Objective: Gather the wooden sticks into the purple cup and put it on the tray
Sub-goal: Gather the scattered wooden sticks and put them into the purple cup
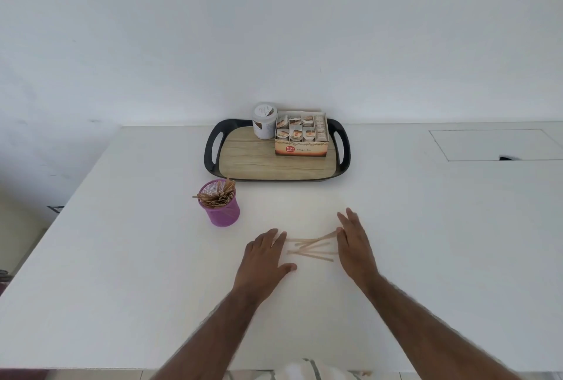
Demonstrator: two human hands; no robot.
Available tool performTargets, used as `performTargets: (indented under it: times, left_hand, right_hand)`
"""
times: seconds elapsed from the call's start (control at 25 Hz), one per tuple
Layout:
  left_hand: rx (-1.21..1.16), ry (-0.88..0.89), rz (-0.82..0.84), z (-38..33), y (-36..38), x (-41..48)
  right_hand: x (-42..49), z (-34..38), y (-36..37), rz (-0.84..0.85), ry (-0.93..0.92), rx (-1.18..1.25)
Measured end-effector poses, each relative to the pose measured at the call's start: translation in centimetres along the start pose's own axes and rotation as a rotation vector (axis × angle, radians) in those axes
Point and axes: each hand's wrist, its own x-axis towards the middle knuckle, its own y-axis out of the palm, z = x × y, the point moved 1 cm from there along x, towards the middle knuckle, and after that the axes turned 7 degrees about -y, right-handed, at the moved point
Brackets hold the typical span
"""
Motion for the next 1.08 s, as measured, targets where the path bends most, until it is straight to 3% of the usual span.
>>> performTargets:
  times: [0.12, 0.24, 0.4, 0.64, 1.08]
  left_hand:
    - [0.027, 0.038, -0.056, -0.6, 0.1, 0.8]
    - [0.014, 0.048, -0.073, -1.6, 0.0, 1.8]
    - [0.103, 0.101, -0.116, -2.6, -0.3, 2.4]
    - [0.115, 0.106, -0.097, -3.0, -0.2, 3.1]
    - [0.143, 0.197, -0.061, -2.7, -0.4, 3.3]
  right_hand:
    - [-1.4, -0.6, 1.1, 0.231, -0.084, -0.331]
    - [-2.3, 0.1, 2.4, 0.305, -0.174, -0.346]
    - [-1.6, 0.1, 1.2, 0.262, -0.405, -0.425]
    - [-0.4, 3.5, 0.6, 0.295, -0.516, -0.695]
    - [-0.6, 4.4, 1.7, 0.240, -0.497, -0.837]
